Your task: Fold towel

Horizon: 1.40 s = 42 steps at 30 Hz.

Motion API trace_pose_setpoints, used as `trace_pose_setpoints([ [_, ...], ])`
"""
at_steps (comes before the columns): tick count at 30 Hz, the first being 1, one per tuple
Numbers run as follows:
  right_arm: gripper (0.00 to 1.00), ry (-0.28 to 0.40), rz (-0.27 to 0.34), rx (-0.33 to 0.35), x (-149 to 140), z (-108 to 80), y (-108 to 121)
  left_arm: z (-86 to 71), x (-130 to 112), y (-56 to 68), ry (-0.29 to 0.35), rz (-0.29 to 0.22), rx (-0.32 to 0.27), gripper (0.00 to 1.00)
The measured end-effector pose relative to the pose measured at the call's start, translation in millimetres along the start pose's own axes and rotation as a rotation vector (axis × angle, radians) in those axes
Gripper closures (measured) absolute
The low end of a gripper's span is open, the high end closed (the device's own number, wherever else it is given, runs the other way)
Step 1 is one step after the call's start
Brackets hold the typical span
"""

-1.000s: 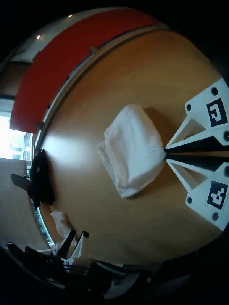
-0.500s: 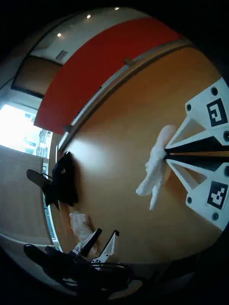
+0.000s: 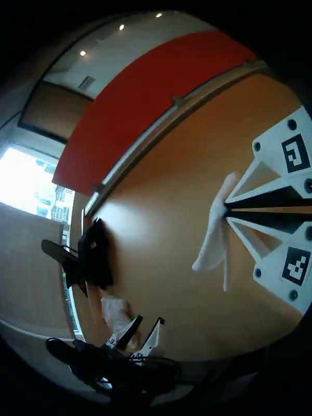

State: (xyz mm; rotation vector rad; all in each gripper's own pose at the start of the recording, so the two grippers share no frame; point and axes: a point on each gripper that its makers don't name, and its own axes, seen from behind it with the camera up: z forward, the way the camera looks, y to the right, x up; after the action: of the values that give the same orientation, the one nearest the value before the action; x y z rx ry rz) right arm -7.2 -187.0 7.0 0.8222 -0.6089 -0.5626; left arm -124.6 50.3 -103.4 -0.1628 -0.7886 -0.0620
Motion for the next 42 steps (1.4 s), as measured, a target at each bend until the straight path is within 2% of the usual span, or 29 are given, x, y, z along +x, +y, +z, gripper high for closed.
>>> trace_pose_setpoints([
  [9, 0.95, -0.031, 0.025, -0.056, -25.2, -32.4, 43.9, -0.5, 0.9, 0.5, 0.0, 0.008, -0.001, 0.06],
  [32, 0.95, -0.158, 0.133, -0.21, -123.7, -109.0, 169.9, -2.7, 1.8, -3.6, -0.009, -0.001, 0.019, 0.06],
  [42, 0.95, -0.211, 0.177, -0.278, -161.2, -139.0, 210.4, -2.3, 2.3, -4.0, -0.013, -0.008, 0.027, 0.06],
])
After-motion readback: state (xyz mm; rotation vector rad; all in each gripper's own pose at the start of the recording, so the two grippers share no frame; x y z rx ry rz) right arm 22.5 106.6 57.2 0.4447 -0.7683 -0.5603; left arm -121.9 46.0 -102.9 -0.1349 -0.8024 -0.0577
